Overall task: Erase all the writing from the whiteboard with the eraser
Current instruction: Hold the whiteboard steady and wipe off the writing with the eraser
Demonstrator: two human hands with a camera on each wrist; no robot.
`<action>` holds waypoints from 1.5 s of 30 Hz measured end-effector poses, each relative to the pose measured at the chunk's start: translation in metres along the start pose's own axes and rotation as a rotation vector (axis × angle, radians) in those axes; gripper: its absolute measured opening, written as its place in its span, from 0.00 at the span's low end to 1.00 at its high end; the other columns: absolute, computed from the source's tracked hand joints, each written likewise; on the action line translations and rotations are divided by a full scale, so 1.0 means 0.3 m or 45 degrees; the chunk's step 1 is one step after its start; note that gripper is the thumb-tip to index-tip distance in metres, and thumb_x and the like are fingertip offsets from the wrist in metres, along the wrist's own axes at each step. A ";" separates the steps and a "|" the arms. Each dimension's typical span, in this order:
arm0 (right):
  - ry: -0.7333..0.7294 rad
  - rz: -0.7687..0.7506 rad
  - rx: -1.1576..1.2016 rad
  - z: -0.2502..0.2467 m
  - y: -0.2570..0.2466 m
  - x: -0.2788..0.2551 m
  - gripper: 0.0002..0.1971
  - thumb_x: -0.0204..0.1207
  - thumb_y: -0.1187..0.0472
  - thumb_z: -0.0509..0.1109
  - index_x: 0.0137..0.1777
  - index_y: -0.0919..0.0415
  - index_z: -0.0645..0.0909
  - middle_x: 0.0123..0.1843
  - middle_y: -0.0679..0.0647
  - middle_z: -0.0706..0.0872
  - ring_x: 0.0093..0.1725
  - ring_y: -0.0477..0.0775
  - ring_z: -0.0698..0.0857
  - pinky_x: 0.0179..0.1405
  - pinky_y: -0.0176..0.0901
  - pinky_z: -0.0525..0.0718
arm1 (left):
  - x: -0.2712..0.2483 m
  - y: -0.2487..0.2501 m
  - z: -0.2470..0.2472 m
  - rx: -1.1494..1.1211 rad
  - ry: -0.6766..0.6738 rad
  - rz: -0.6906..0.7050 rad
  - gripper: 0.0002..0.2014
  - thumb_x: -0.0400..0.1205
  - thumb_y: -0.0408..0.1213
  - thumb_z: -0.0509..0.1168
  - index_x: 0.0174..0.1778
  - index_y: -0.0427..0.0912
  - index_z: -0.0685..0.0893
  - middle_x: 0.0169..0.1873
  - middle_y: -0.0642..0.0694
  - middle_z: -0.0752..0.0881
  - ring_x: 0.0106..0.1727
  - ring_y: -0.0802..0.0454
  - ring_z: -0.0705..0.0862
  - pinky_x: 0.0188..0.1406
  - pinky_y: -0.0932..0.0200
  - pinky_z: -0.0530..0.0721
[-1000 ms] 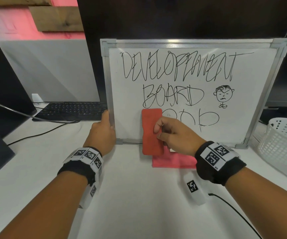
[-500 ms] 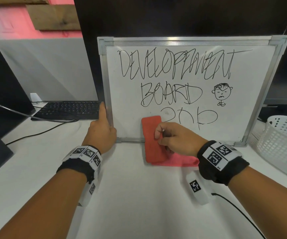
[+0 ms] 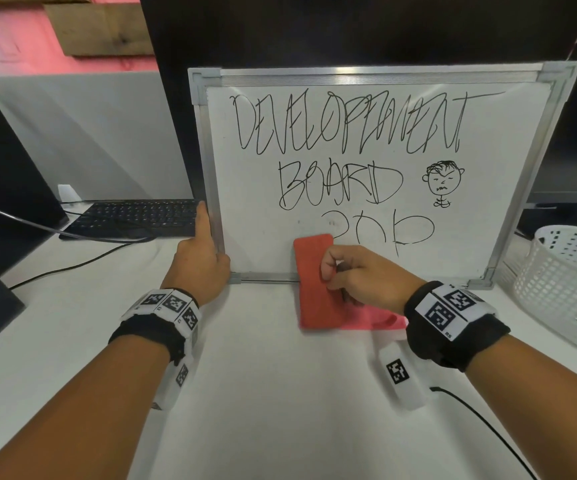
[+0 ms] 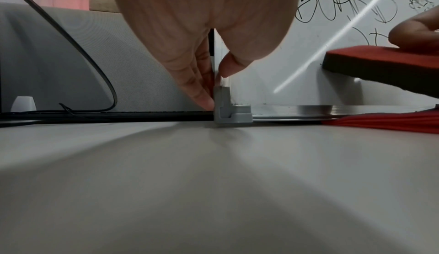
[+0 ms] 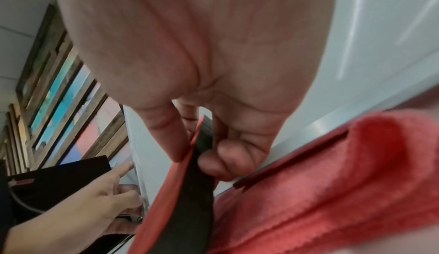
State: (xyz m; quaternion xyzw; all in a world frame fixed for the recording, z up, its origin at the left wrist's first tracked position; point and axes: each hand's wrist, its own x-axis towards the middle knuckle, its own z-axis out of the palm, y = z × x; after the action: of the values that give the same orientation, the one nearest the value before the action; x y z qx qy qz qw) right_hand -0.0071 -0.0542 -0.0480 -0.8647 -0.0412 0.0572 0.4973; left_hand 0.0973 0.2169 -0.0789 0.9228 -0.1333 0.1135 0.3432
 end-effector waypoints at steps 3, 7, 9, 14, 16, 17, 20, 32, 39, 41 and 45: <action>-0.031 0.027 -0.016 -0.005 0.006 -0.005 0.06 0.76 0.74 0.66 0.43 0.63 0.80 0.27 0.46 0.78 0.23 0.46 0.72 0.29 0.42 0.70 | 0.003 -0.002 0.004 -0.004 -0.002 -0.007 0.44 0.85 0.36 0.62 0.86 0.58 0.37 0.43 0.36 0.85 0.42 0.40 0.86 0.50 0.36 0.88; 0.032 -0.019 -0.049 -0.001 0.026 -0.012 0.10 0.76 0.72 0.67 0.40 0.56 0.80 0.27 0.41 0.79 0.23 0.40 0.72 0.32 0.40 0.70 | 0.002 -0.002 0.002 -0.010 -0.003 0.000 0.44 0.85 0.35 0.62 0.87 0.58 0.37 0.41 0.38 0.84 0.40 0.41 0.86 0.50 0.37 0.88; 0.025 0.005 -0.035 -0.004 0.026 -0.017 0.06 0.76 0.73 0.67 0.42 0.62 0.79 0.25 0.40 0.77 0.22 0.41 0.71 0.31 0.40 0.69 | -0.002 0.003 0.000 -0.009 -0.008 -0.001 0.45 0.85 0.34 0.62 0.87 0.56 0.37 0.42 0.37 0.84 0.41 0.41 0.86 0.50 0.37 0.88; 0.081 -0.028 -0.046 -0.017 0.011 -0.024 0.09 0.76 0.72 0.67 0.39 0.58 0.80 0.25 0.41 0.78 0.23 0.42 0.72 0.30 0.39 0.70 | -0.003 0.012 -0.005 0.010 -0.016 -0.011 0.45 0.85 0.34 0.63 0.88 0.54 0.37 0.43 0.37 0.84 0.42 0.40 0.86 0.51 0.37 0.88; 0.100 -0.020 -0.052 -0.019 0.016 -0.024 0.08 0.76 0.72 0.67 0.39 0.59 0.79 0.26 0.41 0.77 0.24 0.43 0.72 0.30 0.39 0.71 | -0.004 0.012 -0.005 0.018 -0.016 -0.016 0.44 0.85 0.34 0.62 0.88 0.54 0.37 0.43 0.37 0.84 0.43 0.40 0.85 0.51 0.37 0.88; 0.082 0.008 -0.045 -0.018 0.020 -0.025 0.06 0.76 0.72 0.66 0.40 0.62 0.79 0.26 0.42 0.77 0.24 0.45 0.72 0.30 0.39 0.71 | -0.004 0.013 -0.004 0.020 -0.015 -0.021 0.44 0.85 0.34 0.62 0.88 0.54 0.37 0.44 0.37 0.84 0.43 0.40 0.85 0.52 0.37 0.88; 0.011 0.078 0.013 -0.013 0.022 -0.033 0.03 0.76 0.75 0.64 0.43 0.69 0.76 0.26 0.45 0.77 0.23 0.48 0.71 0.26 0.38 0.71 | -0.008 0.018 -0.005 0.019 -0.019 -0.034 0.44 0.85 0.34 0.62 0.88 0.52 0.38 0.42 0.36 0.84 0.41 0.40 0.85 0.50 0.37 0.88; 0.127 -0.047 0.090 -0.026 0.036 -0.032 0.09 0.75 0.73 0.62 0.37 0.61 0.76 0.28 0.47 0.74 0.26 0.48 0.69 0.25 0.37 0.69 | -0.015 0.038 -0.014 0.014 -0.030 -0.079 0.43 0.86 0.34 0.62 0.88 0.53 0.38 0.48 0.36 0.85 0.47 0.39 0.86 0.56 0.38 0.87; 0.128 -0.028 0.009 -0.035 0.040 -0.035 0.12 0.72 0.72 0.63 0.33 0.55 0.77 0.25 0.41 0.76 0.25 0.45 0.69 0.29 0.40 0.68 | -0.014 0.035 -0.013 0.023 -0.024 -0.061 0.43 0.85 0.34 0.61 0.88 0.52 0.39 0.47 0.36 0.85 0.46 0.39 0.86 0.55 0.37 0.87; 0.189 -0.080 0.018 -0.034 0.036 -0.040 0.09 0.72 0.71 0.63 0.35 0.57 0.77 0.27 0.42 0.76 0.28 0.47 0.70 0.32 0.41 0.69 | -0.010 0.027 -0.010 0.025 -0.019 -0.058 0.43 0.85 0.34 0.61 0.88 0.53 0.39 0.50 0.35 0.85 0.47 0.38 0.86 0.56 0.37 0.87; 0.213 -0.091 0.151 -0.041 0.041 -0.041 0.08 0.71 0.70 0.62 0.35 0.58 0.76 0.29 0.49 0.74 0.28 0.49 0.69 0.28 0.40 0.68 | -0.002 0.012 0.000 0.010 -0.015 -0.055 0.42 0.85 0.35 0.62 0.87 0.57 0.40 0.49 0.35 0.85 0.47 0.38 0.86 0.55 0.36 0.87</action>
State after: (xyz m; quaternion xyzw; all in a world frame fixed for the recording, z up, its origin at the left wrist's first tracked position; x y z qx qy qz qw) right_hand -0.0173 -0.0724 -0.0519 -0.8335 -0.0270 -0.0306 0.5509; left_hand 0.0955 0.2145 -0.0768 0.9275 -0.1150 0.1012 0.3411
